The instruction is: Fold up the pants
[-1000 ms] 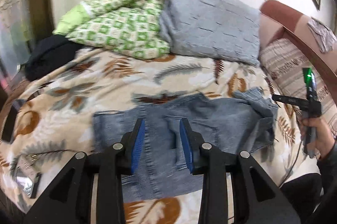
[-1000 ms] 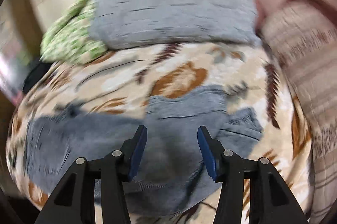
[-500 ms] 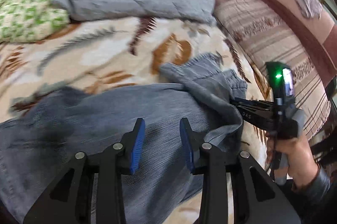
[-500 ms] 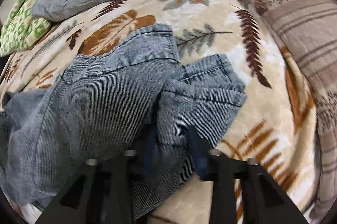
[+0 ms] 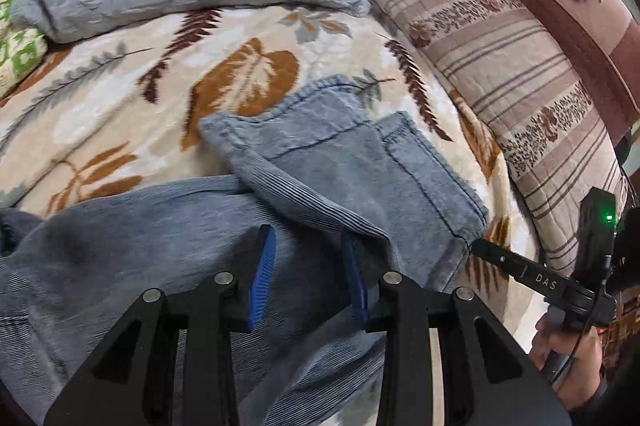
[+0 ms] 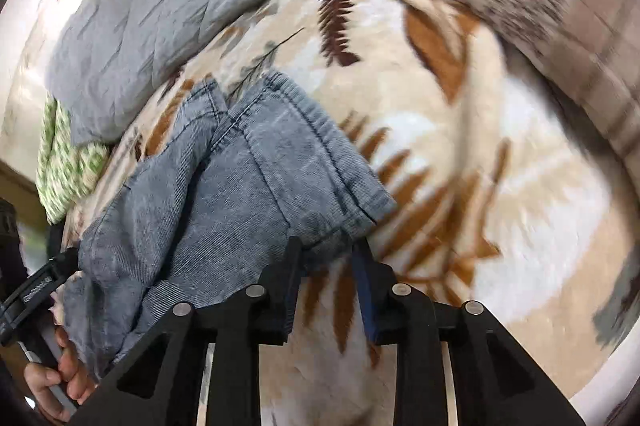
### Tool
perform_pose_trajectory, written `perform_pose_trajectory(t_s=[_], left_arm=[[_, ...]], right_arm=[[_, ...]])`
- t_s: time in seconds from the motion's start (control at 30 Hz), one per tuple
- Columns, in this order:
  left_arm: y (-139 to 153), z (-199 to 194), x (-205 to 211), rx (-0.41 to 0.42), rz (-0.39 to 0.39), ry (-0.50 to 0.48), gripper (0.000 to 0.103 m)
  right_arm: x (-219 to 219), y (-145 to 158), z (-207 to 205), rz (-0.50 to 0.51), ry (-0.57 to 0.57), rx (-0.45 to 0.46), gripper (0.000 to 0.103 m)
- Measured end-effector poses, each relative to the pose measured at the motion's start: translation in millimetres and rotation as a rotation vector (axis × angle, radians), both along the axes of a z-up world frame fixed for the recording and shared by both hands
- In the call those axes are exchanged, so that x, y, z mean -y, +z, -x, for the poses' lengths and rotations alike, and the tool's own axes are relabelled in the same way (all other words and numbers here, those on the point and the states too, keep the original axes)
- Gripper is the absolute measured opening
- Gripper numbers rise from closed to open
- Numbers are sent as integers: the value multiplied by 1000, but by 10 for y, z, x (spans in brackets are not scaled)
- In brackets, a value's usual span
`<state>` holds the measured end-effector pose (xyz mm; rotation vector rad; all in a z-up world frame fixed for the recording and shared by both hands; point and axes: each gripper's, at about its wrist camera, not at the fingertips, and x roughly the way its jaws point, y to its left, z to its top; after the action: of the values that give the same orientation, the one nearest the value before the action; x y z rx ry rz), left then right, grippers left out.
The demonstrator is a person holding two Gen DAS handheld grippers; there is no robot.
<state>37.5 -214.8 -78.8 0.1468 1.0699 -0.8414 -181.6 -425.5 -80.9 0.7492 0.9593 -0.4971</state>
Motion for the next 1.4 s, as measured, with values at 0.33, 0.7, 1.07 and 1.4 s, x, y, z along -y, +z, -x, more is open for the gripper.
perform_pose_trajectory(t_s=[0.33,0.7,1.07,1.4], left_arm=[[-4,367,370,-2,71,-126,29],[110,501,-444,21,102,-84,31],[-156,170,-824,8,-50,59,31],[-126,189,-919,43,-71,54,31]], right_arm=[[99,771,-304,141,87,119,48],[-441,660,-1495,-3,554,73,57],[-1456,214,-2081,309,759,-109,31],[-249,589,-729,178,225,135,9]])
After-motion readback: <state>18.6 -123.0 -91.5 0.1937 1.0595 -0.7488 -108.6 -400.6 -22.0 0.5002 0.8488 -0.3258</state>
